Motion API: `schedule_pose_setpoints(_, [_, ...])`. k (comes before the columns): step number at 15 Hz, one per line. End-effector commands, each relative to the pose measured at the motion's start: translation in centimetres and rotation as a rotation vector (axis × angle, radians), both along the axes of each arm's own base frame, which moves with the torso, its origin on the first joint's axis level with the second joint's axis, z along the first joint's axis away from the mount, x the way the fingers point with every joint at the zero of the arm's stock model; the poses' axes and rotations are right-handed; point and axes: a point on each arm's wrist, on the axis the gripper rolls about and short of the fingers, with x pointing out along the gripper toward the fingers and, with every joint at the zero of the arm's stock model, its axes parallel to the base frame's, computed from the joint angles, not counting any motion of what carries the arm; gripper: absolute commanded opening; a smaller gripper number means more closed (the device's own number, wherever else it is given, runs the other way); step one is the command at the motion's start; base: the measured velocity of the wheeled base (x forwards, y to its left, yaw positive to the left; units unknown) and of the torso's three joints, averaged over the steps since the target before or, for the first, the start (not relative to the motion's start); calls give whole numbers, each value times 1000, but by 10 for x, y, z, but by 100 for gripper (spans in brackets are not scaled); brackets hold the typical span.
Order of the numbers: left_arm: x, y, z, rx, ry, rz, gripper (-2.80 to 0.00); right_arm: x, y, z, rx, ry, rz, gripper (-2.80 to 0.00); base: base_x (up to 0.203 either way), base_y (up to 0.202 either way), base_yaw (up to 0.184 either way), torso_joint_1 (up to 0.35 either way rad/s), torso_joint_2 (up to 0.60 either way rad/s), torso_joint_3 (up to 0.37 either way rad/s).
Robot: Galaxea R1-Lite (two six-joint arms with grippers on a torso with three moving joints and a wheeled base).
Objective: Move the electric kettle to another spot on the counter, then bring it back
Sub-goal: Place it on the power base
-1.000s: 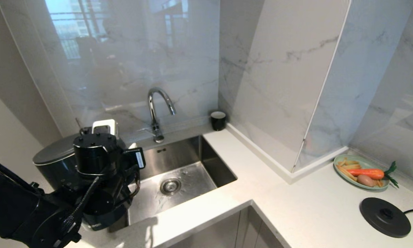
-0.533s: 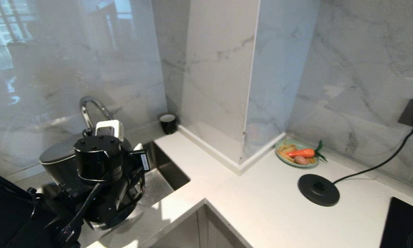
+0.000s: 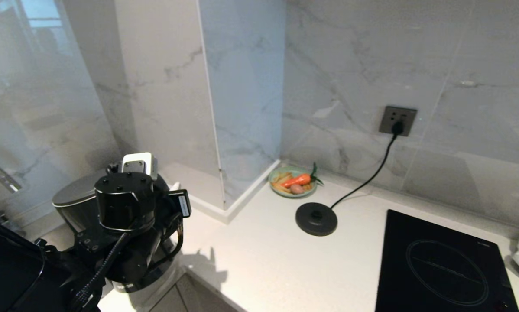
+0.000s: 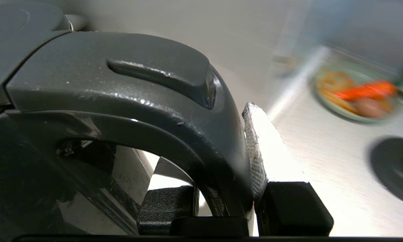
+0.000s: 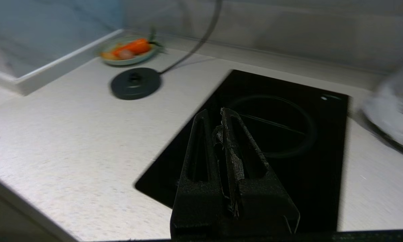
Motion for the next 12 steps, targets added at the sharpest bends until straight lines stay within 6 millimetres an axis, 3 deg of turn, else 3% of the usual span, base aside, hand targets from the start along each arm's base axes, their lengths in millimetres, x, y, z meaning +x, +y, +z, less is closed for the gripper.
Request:
schedule_pose_setpoints(1, [0,-1,1,-5,-7,0,-280,0,0,0,0,-1,0,-280,4,9,-177,7,2,-2])
schedule_pose_setpoints(12, [0,-2,0,-13,-7,-1,-280,0,0,0,1,-1,0,-280,2,8,-166,2,2,2])
